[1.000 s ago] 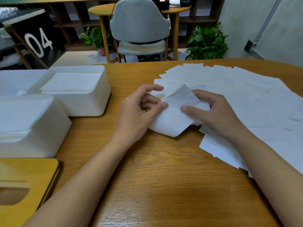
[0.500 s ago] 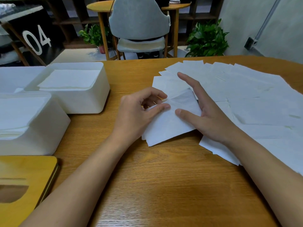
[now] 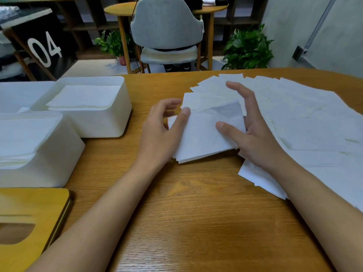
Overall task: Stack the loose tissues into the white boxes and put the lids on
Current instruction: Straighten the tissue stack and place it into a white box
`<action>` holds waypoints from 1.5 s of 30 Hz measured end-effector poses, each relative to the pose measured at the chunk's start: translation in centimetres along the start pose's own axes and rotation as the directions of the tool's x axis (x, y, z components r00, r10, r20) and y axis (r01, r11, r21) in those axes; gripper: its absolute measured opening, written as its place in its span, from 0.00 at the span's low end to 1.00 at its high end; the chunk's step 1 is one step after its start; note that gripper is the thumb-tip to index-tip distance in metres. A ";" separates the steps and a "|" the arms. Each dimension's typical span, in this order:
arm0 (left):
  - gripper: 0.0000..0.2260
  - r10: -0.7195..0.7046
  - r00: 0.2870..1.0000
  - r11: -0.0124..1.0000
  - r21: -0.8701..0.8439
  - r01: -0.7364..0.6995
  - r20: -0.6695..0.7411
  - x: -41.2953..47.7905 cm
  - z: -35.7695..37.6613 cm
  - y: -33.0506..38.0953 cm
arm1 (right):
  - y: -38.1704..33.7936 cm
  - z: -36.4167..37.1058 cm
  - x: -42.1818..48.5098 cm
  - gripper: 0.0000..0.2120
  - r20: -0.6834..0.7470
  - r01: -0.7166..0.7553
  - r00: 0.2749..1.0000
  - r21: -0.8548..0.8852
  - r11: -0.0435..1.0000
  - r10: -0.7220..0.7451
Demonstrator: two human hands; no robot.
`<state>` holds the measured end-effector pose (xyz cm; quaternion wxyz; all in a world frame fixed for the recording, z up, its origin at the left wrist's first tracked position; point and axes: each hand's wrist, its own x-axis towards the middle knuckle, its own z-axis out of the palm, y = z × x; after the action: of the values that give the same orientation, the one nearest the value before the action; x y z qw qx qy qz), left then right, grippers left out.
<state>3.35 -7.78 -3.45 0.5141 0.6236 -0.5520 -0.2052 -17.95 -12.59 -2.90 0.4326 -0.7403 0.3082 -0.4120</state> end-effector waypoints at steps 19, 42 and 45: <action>0.16 0.028 0.995 0.968 -0.250 -0.004 0.093 -0.9 -0.1 -0.1 | -0.5 0.2 -0.3 0.24 -0.025 -0.159 0.986 0.112 0.981 0.163; 0.12 0.001 0.997 1.000 -0.019 0.001 0.078 -2.8 -13.8 2.6 | -7.3 5.6 1.3 0.21 -0.044 -0.113 0.993 -0.076 0.991 0.110; 0.10 -0.023 1.000 1.000 0.007 0.023 0.013 -1.3 -17.1 2.5 | -9.2 8.1 3.7 0.22 -0.063 -0.117 0.992 -0.082 0.990 0.112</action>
<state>15.88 0.85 4.89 0.5058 0.6303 -0.5491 -0.2133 -8.17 -8.46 4.23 0.4143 -0.7270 0.3801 -0.3941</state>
